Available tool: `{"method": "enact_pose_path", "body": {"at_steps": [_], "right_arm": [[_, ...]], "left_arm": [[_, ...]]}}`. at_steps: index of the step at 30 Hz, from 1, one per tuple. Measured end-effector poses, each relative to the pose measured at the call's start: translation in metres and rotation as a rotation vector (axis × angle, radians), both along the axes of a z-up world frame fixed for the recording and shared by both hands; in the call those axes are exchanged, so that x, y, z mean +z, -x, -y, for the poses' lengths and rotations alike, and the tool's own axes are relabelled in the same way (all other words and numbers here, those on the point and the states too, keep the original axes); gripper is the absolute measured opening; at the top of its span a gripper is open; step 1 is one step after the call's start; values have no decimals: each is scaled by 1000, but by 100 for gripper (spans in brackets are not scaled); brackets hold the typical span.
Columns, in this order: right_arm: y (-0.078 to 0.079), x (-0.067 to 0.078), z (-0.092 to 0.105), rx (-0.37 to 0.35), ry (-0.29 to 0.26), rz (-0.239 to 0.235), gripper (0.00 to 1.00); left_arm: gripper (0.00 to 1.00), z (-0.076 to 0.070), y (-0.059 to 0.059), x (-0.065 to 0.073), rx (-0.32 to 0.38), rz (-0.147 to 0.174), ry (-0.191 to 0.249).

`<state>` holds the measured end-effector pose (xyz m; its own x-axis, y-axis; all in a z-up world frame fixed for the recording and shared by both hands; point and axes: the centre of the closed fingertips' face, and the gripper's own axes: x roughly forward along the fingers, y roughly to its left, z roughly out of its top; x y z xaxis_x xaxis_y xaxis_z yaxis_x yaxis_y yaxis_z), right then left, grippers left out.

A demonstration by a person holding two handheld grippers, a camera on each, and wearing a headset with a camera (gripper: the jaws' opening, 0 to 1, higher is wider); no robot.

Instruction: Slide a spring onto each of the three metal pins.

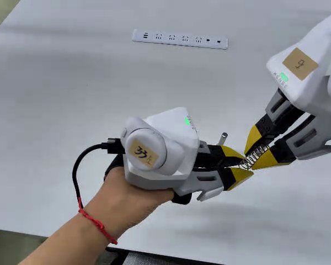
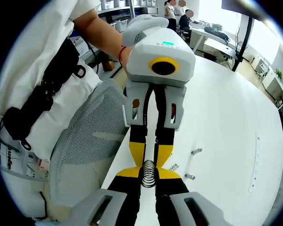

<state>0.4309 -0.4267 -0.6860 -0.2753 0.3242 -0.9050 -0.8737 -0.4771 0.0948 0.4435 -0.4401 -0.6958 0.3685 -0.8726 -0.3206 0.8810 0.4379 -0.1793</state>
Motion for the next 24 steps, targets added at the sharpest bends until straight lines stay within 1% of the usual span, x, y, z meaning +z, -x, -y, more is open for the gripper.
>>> {"method": "enact_pose_path", "body": {"at_steps": [10,14,19,24], "right_arm": [[-1,-1,-4,-2,7,1,7],[-2,-1,-6,-2,10,1,7],[-4,1,-9,-4,9,6,7],[-10,5,-15,-14,-2,21,7]], "left_arm": [[7,-4,-1,0,12,8,9],[9,-8,-1,-1,20,8,11],[14,-18,-3,-2,45,7,14],[17,-29,-2,-6,61,6,1]]}}
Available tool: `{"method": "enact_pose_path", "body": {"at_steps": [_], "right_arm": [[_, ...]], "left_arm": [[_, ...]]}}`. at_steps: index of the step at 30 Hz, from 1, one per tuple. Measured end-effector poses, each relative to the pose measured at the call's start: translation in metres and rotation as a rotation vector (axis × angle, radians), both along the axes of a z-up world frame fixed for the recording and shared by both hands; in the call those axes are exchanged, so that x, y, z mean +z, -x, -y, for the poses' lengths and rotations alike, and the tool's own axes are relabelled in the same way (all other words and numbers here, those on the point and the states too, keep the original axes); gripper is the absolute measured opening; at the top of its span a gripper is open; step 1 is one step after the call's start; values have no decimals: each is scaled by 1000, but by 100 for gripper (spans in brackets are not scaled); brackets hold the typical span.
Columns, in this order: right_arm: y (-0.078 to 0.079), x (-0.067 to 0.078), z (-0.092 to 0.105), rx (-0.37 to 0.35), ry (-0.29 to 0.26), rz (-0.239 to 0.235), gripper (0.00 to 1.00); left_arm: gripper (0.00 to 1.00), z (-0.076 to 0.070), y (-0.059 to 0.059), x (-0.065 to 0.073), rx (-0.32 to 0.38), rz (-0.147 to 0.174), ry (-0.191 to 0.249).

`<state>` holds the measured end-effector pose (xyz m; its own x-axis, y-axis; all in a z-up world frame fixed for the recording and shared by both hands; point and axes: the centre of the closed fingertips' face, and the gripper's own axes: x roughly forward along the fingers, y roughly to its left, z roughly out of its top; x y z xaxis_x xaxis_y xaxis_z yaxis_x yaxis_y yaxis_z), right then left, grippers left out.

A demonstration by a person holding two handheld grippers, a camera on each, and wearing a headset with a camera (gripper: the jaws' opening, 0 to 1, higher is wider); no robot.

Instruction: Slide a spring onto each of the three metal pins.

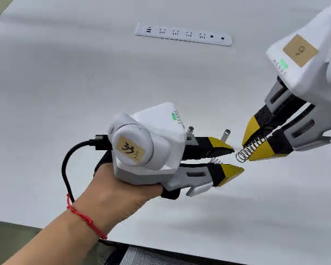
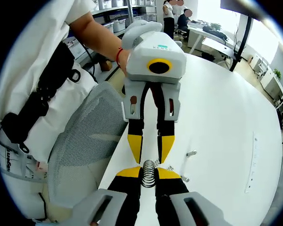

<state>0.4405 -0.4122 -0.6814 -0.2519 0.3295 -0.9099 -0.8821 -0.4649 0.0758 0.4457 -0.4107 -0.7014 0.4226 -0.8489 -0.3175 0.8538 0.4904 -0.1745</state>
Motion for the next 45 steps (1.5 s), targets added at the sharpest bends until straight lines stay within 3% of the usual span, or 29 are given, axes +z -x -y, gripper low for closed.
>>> {"method": "enact_pose_path", "body": {"at_steps": [12,17,24,36,45], "right_arm": [[-29,10,-16,-59,-28,53,7],[-39,8,-27,-80,-20,76,7],[-55,2,-43,-106,-12,94,7],[-74,-27,-65,-126,30,105,7],[-84,-59,-76,-133,65,95,7]], "left_arm": [[34,-42,0,-8,60,40,-50],[42,-62,-2,-16,90,50,-82],[57,-79,-6,-19,115,66,-87],[80,-95,-11,-30,131,89,-87],[90,-96,-11,-38,124,68,-67]]}}
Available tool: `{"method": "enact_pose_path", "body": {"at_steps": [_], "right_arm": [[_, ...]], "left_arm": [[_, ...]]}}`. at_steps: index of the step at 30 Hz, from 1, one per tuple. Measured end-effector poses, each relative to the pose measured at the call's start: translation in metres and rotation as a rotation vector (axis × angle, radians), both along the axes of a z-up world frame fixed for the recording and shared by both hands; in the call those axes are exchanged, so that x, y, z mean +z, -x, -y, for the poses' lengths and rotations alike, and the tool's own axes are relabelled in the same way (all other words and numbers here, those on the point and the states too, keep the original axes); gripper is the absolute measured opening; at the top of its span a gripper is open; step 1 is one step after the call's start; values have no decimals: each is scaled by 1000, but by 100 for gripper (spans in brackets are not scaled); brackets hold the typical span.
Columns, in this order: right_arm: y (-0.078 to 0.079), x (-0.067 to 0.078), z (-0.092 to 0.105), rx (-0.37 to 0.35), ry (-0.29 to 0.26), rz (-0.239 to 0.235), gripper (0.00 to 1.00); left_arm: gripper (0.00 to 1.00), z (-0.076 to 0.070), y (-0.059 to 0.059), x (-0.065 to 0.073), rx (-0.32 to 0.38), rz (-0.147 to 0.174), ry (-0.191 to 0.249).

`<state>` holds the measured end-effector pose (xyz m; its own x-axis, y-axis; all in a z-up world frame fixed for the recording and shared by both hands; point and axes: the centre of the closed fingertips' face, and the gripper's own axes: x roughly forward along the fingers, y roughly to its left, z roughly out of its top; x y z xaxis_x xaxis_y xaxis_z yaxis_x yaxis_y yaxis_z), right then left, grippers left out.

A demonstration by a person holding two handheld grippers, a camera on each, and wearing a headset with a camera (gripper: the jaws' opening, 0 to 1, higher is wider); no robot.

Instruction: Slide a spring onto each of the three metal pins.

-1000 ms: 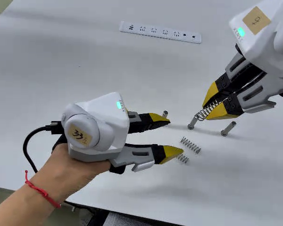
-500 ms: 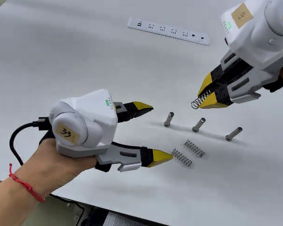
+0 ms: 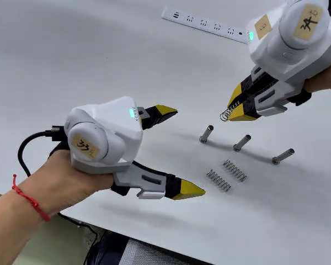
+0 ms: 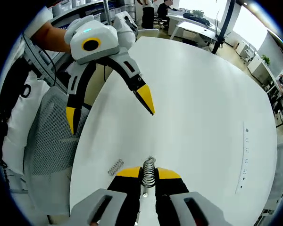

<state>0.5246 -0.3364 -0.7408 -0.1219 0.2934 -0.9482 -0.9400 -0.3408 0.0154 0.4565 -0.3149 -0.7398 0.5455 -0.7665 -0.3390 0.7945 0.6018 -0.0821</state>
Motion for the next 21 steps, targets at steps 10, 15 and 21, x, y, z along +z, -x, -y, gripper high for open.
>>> {"method": "enact_pose_path", "body": {"at_steps": [10,15,21], "right_arm": [[-4,-24,-4,1,31,-12,7],[-2,-28,-5,-3,40,-19,7],[-4,-33,-5,8,58,-18,7]], "left_arm": [[96,2,-1,-1,4,-2,24],[96,2,-1,-3,5,-6,27],[97,5,-1,-4,2,-8,38]]}}
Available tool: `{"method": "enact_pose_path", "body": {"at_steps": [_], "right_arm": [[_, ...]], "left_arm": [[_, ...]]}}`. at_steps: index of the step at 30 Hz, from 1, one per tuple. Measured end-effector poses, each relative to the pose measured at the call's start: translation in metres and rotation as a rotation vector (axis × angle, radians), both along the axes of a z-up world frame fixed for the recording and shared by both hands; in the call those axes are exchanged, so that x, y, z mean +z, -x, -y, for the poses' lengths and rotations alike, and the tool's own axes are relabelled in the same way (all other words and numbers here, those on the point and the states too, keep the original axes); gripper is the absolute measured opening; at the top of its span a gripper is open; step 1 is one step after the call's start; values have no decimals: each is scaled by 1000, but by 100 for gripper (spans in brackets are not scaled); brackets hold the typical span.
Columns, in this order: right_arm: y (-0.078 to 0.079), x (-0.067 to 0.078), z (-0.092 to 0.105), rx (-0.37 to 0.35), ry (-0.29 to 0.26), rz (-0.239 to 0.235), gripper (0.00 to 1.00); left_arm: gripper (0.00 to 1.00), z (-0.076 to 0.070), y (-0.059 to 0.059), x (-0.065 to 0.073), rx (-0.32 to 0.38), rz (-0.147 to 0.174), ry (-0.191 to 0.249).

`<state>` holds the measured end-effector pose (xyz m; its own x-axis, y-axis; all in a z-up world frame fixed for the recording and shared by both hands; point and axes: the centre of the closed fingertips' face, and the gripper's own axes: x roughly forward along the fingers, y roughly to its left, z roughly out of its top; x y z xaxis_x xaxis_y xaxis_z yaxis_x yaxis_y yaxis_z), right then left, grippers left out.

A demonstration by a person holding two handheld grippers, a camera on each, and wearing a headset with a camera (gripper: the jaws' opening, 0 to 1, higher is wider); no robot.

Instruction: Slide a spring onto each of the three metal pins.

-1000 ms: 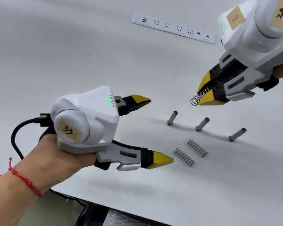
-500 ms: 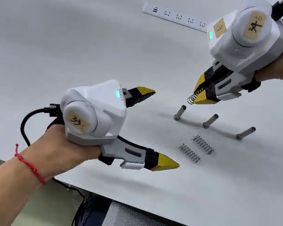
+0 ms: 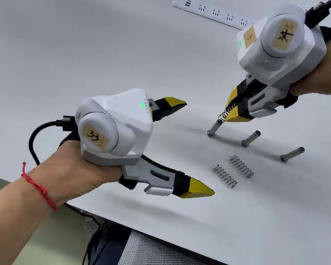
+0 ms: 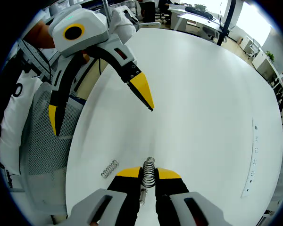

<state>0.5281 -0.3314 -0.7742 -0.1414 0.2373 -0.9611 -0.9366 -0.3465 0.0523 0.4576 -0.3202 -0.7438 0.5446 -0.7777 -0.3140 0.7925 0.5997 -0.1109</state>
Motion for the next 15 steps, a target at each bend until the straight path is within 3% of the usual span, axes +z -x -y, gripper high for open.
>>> {"method": "enact_pose_path", "body": {"at_steps": [15], "right_arm": [[-1,-9,3,12,29,-7,7]], "left_arm": [[97,7,1,-2,-8,-1,16]]}}
